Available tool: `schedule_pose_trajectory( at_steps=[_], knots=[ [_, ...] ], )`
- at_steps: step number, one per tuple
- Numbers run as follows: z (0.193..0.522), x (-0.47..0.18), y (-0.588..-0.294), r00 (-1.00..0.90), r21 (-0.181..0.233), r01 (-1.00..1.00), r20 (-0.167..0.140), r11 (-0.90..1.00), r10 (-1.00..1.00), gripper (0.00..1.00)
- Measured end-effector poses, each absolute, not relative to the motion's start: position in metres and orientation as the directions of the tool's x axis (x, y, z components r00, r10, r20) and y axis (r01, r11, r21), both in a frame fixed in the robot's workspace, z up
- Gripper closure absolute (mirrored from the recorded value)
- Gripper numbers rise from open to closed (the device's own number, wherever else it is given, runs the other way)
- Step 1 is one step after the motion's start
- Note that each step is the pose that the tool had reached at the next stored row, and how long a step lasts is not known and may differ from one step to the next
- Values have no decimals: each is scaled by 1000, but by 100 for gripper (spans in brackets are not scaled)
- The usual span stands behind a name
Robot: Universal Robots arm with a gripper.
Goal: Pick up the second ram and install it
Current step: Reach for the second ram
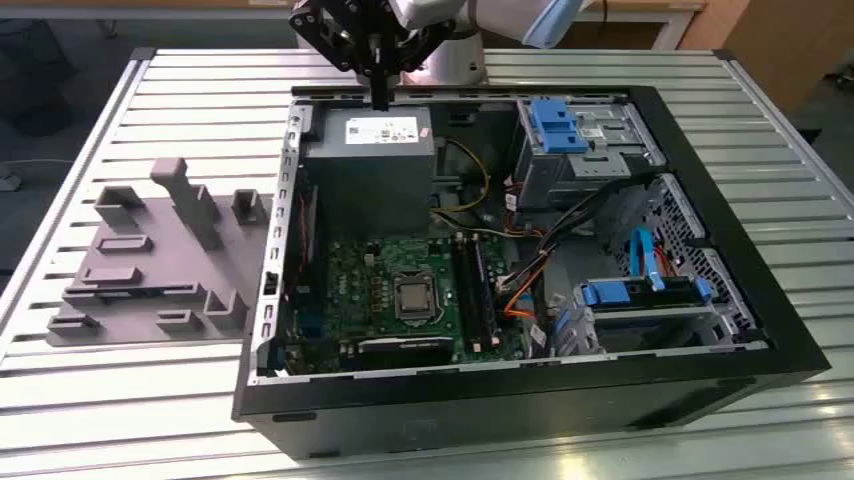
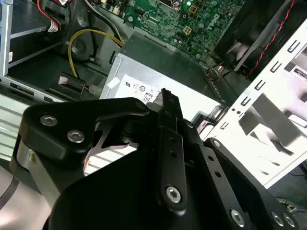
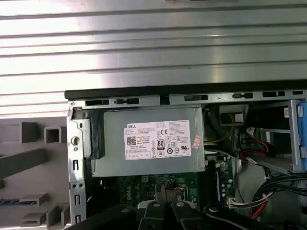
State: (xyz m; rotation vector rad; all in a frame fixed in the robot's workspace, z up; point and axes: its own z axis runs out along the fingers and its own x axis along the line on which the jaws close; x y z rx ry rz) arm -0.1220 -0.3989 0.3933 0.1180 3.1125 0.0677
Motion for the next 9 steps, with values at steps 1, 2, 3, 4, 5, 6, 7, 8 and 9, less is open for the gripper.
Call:
schedule_pose_trajectory(
  at_steps=[1, 2, 3, 4, 5, 6, 7, 8, 9],
  knots=[
    [393, -122, -399, -997, 44, 75, -24, 996, 76, 89],
    [393, -122, -399, -997, 44, 75, -24, 996, 76, 89],
    [393, -122, -399, -997, 44, 75, -24, 996, 76, 89],
    [393, -122, -399, -997, 44, 75, -24, 996, 76, 89],
    [393, -122, -399, -997, 44, 75, -24, 996, 76, 89],
    [393, -122, -399, -997, 44, 75, -24, 996, 76, 89],
    [393, -123, -399, -997, 44, 75, -24, 996, 76, 89],
    [393, -123, -399, -997, 44, 75, -24, 996, 76, 89],
    [393, -123, -399, -997, 44, 75, -24, 996, 76, 89]
  ],
)
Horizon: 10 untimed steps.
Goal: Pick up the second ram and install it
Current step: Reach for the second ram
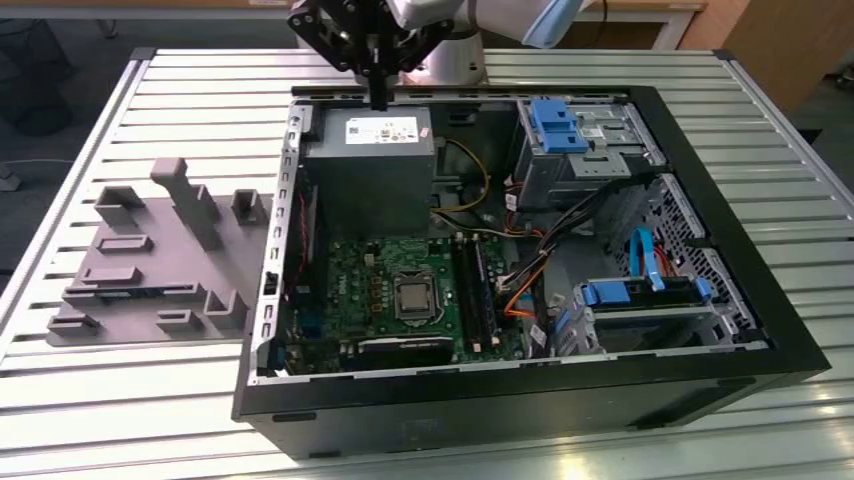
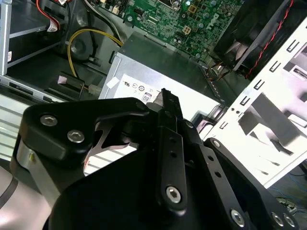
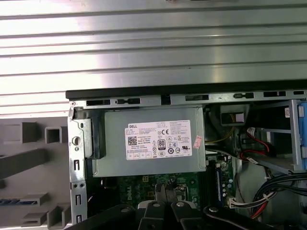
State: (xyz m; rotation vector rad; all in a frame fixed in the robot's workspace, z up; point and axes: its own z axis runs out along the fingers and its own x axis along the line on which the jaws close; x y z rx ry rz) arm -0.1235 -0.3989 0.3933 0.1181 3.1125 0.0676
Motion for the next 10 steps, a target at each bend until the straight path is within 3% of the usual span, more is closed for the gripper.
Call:
schedule_pose_trajectory(
  at_steps=[10],
  knots=[
    [393, -131, -399, -997, 44, 75, -24, 996, 76, 89]
  ],
)
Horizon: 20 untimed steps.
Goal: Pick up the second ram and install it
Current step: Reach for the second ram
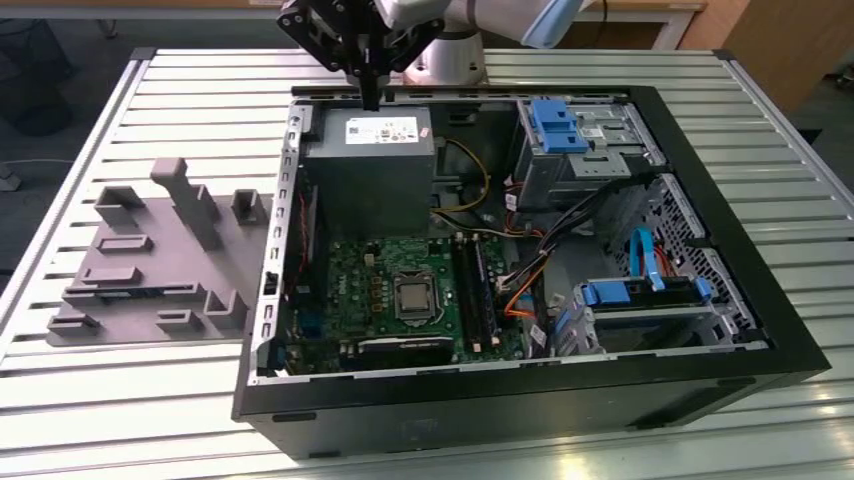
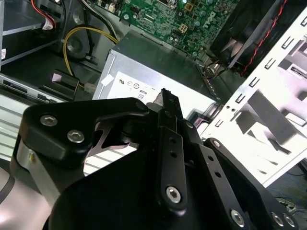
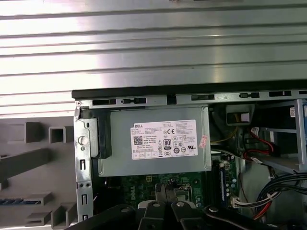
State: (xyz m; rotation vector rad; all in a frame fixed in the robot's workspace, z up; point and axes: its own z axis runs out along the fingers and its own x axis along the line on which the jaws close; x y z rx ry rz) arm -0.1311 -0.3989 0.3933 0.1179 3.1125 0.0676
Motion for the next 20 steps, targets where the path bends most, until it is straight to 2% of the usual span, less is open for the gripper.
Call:
schedule_pose_trajectory(
  at_steps=[20],
  knots=[
    [393, -155, -399, -997, 44, 75, -24, 996, 76, 89]
  ],
)
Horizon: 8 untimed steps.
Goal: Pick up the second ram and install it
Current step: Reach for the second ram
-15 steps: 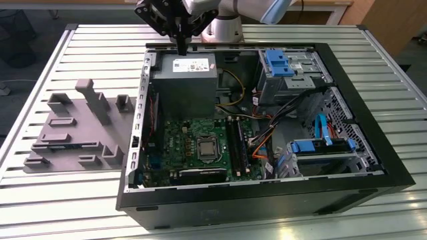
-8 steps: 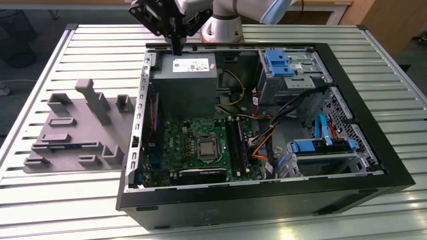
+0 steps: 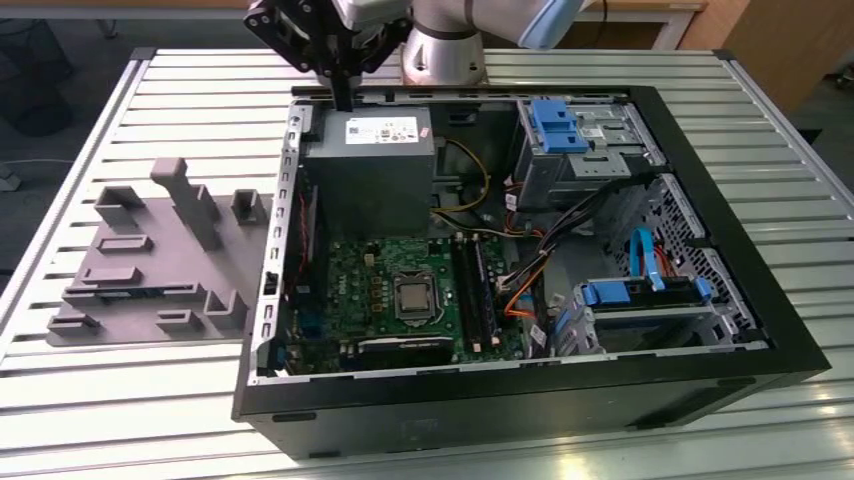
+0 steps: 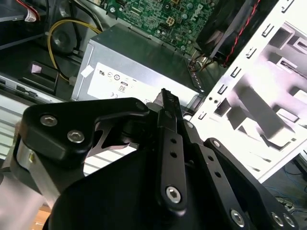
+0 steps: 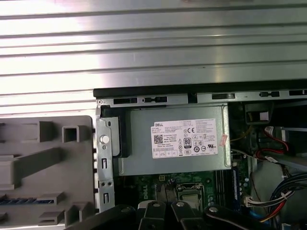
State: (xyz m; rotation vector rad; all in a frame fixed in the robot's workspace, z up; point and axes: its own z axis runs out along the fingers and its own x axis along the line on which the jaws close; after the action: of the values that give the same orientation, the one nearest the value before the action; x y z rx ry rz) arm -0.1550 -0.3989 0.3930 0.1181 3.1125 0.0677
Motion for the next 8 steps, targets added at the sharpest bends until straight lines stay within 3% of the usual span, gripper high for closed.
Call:
schedule_pose_trajectory(
  at_steps=[8],
  knots=[
    [393, -163, -399, -997, 44, 75, -24, 996, 76, 89]
  ],
)
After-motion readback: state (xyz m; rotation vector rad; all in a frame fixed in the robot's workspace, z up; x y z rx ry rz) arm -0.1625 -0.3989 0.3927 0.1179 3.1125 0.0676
